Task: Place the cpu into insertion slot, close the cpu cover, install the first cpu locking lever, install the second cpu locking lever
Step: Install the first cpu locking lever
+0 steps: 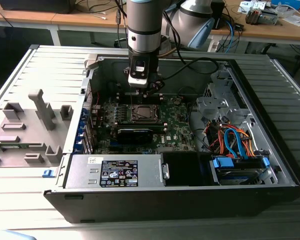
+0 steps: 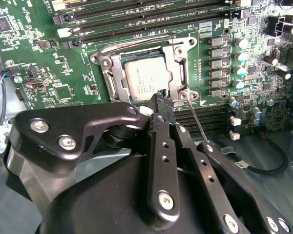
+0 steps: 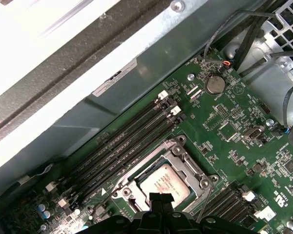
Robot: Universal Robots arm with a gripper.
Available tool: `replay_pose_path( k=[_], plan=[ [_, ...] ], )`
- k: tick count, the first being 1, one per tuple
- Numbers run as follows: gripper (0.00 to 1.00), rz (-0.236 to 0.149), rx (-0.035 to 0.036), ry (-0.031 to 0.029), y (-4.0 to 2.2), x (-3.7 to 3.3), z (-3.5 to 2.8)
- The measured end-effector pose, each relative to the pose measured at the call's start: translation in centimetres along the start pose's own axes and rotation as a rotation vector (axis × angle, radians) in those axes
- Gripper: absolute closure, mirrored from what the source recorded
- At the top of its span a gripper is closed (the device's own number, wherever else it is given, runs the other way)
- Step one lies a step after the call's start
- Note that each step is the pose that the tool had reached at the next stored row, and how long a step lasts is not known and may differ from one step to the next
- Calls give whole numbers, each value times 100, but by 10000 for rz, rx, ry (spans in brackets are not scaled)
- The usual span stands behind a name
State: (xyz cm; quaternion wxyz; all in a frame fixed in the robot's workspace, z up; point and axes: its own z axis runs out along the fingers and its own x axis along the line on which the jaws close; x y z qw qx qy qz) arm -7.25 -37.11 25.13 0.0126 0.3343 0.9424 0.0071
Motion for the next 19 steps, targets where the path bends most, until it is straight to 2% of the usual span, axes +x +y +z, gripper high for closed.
replay_pose_path(
  k=[19],
  plan=[
    [89,-92,-2,2,0,0,0]
  ],
)
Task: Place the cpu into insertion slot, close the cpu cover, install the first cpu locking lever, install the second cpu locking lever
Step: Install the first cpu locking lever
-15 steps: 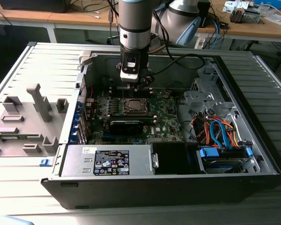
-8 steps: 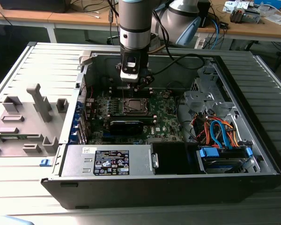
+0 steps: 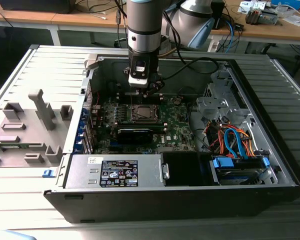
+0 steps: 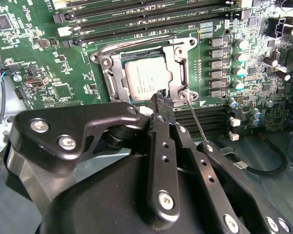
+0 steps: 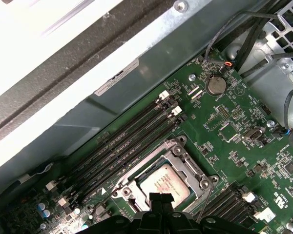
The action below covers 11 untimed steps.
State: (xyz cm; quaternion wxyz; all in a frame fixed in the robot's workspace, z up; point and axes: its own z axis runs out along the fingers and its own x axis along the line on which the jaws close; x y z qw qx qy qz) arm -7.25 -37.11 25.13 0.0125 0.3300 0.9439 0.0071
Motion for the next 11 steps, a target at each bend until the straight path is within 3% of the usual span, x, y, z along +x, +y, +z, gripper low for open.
replay_pose_path(
  k=[11],
  plan=[
    [89,-78,-1,2,0,0,0]
  ],
)
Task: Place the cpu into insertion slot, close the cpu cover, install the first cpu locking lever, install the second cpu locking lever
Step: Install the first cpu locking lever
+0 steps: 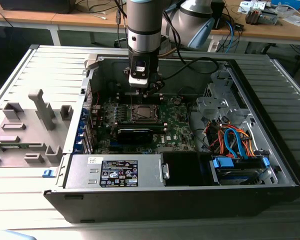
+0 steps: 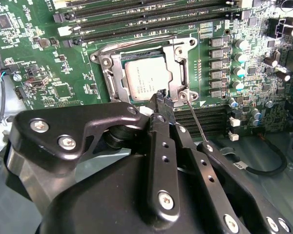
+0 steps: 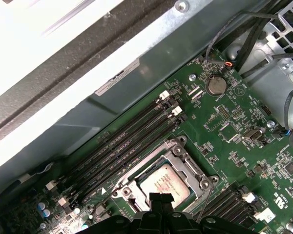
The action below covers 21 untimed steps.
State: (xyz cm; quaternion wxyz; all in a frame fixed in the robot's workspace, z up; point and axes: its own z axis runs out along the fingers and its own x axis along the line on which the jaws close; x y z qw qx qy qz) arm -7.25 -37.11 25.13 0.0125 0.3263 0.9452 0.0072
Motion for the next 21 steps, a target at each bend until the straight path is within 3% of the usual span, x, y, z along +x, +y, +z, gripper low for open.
replay_pose_path(
  k=[8,21],
  plan=[
    [89,-316,-6,7,0,0,0],
    [89,-391,-10,11,0,0,0]
  ],
)
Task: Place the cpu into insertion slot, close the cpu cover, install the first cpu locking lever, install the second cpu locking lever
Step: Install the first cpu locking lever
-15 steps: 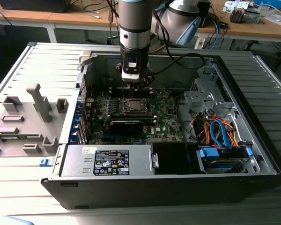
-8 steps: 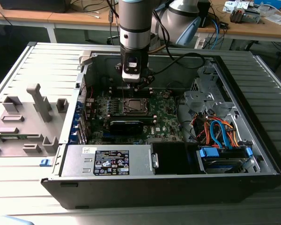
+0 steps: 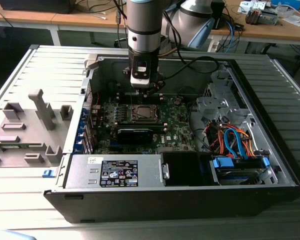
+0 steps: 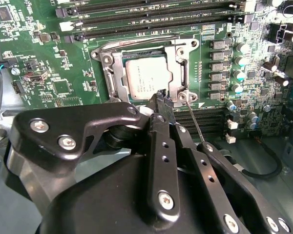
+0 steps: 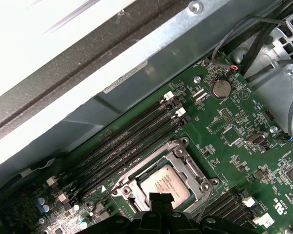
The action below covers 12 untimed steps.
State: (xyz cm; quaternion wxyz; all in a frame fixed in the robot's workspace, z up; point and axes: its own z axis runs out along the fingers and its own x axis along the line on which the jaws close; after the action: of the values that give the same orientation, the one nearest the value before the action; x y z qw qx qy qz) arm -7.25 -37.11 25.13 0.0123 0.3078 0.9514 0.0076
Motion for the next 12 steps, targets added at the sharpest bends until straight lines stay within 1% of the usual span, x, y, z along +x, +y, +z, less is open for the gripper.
replay_pose_path(
  k=[8,9,12],
  plan=[
    [89,-15,0,0,2,-2,0],
    [89,-192,-3,4,1,-1,0],
    [89,-456,-8,10,1,-2,0]
  ],
)
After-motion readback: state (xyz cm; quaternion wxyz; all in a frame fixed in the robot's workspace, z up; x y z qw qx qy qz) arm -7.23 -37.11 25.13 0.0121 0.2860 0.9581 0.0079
